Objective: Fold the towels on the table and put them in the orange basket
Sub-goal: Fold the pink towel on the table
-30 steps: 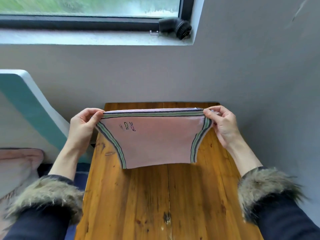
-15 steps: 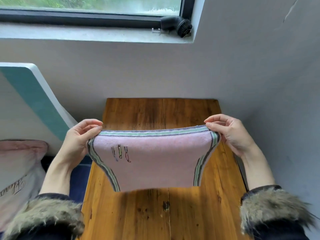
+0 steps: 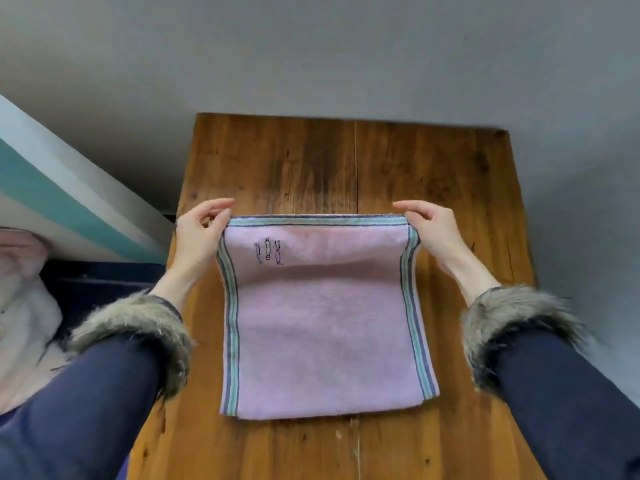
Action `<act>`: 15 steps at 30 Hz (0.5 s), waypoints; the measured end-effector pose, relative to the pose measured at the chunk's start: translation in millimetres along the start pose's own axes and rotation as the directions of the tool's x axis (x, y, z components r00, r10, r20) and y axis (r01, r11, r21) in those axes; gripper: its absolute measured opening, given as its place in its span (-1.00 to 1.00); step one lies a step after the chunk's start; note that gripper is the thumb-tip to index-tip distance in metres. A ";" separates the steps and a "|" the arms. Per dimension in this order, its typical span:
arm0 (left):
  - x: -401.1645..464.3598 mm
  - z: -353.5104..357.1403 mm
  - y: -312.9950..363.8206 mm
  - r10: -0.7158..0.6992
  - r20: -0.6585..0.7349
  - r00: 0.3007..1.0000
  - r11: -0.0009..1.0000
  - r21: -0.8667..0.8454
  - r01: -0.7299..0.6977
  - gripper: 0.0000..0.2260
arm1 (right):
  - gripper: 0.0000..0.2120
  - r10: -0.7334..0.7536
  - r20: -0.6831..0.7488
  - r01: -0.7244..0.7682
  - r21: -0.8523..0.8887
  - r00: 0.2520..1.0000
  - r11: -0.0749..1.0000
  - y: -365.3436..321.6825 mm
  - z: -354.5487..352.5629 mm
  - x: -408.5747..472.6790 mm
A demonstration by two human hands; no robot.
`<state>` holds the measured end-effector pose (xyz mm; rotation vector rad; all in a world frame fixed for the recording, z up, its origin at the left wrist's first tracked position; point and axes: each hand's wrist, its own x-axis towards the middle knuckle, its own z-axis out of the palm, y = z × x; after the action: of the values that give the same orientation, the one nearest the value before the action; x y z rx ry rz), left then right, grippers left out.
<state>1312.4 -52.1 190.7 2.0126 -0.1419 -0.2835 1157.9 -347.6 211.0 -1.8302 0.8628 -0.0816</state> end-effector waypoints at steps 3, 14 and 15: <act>24.9 14.8 -11.4 0.065 0.002 0.998 0.995 0.075 -0.065 -0.79 | -0.74 -0.033 -0.030 0.032 -0.025 0.999 0.999 10.4 9.3 27.1; 72.2 45.6 -65.6 0.261 0.043 0.964 0.863 0.437 -0.253 -0.76 | -0.76 -0.264 -0.167 0.148 -0.505 0.950 0.851 58.0 48.4 91.9; 73.7 46.2 -68.1 0.282 0.044 0.958 0.846 0.461 -0.270 -0.77 | -0.76 -0.300 -0.183 0.159 -0.542 0.936 0.825 60.8 50.4 93.2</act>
<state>1369.8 -78.6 100.0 2.4309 -0.5238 -0.0360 1217.0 -373.7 107.3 -2.4798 0.8954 -0.2725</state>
